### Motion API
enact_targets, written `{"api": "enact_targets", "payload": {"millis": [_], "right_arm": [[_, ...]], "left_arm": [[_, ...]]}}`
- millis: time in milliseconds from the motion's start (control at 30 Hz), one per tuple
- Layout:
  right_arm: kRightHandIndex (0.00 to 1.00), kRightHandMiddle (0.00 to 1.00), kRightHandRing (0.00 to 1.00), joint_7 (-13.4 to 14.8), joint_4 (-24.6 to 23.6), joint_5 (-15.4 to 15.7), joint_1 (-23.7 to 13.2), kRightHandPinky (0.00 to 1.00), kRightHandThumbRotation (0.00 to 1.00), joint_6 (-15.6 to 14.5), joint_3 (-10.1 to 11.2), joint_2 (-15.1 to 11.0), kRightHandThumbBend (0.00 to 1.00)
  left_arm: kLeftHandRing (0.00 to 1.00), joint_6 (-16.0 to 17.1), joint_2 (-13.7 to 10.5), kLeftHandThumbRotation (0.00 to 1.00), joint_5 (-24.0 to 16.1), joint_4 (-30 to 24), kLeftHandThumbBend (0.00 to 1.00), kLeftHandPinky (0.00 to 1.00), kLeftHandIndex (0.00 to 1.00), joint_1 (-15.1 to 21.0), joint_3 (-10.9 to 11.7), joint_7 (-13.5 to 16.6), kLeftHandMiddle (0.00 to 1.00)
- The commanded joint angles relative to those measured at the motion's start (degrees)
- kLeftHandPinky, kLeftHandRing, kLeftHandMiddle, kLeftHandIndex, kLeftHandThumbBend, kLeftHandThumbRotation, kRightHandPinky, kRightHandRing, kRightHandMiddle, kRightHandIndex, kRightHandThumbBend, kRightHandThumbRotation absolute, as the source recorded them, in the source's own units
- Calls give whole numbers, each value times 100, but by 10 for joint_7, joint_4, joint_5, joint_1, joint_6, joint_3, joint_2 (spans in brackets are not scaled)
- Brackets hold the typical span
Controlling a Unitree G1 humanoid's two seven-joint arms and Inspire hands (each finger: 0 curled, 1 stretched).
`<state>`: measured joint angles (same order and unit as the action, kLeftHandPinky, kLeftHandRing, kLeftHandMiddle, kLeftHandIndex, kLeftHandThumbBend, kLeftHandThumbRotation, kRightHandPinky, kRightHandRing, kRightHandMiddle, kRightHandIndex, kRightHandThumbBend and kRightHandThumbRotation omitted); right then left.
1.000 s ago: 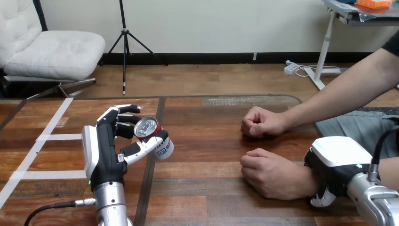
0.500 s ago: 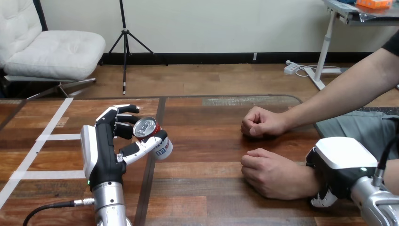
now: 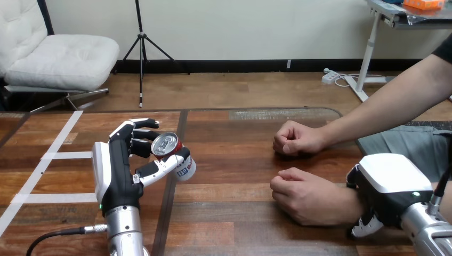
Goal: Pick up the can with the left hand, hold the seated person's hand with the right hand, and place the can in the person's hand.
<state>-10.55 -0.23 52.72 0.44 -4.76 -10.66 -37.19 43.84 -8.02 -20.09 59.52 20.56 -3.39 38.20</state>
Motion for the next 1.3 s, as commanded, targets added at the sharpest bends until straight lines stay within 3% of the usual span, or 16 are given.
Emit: {"api": "enact_targets", "payload": {"millis": [0,633,1000,1267], "right_arm": [[38,25,15,14,-45,-18,-1,7,0,11,20,-6,82],[44,23,12,-21,-134,-25,16,4,0,-3,44,-6,84],[43,18,9,1,-159,-26,24,1,0,19,53,-5,88],[42,15,6,-3,-179,-22,25,0,0,23,58,-3,89]], "left_arm": [[44,11,-4,0,-1,-26,72,45,57,39,2,2,47],[44,14,1,0,-10,-31,72,46,57,41,-4,-1,47],[44,15,9,0,-7,-33,71,46,57,41,-4,-11,47],[44,16,12,0,-11,-31,71,46,57,42,-6,-12,47]]}}
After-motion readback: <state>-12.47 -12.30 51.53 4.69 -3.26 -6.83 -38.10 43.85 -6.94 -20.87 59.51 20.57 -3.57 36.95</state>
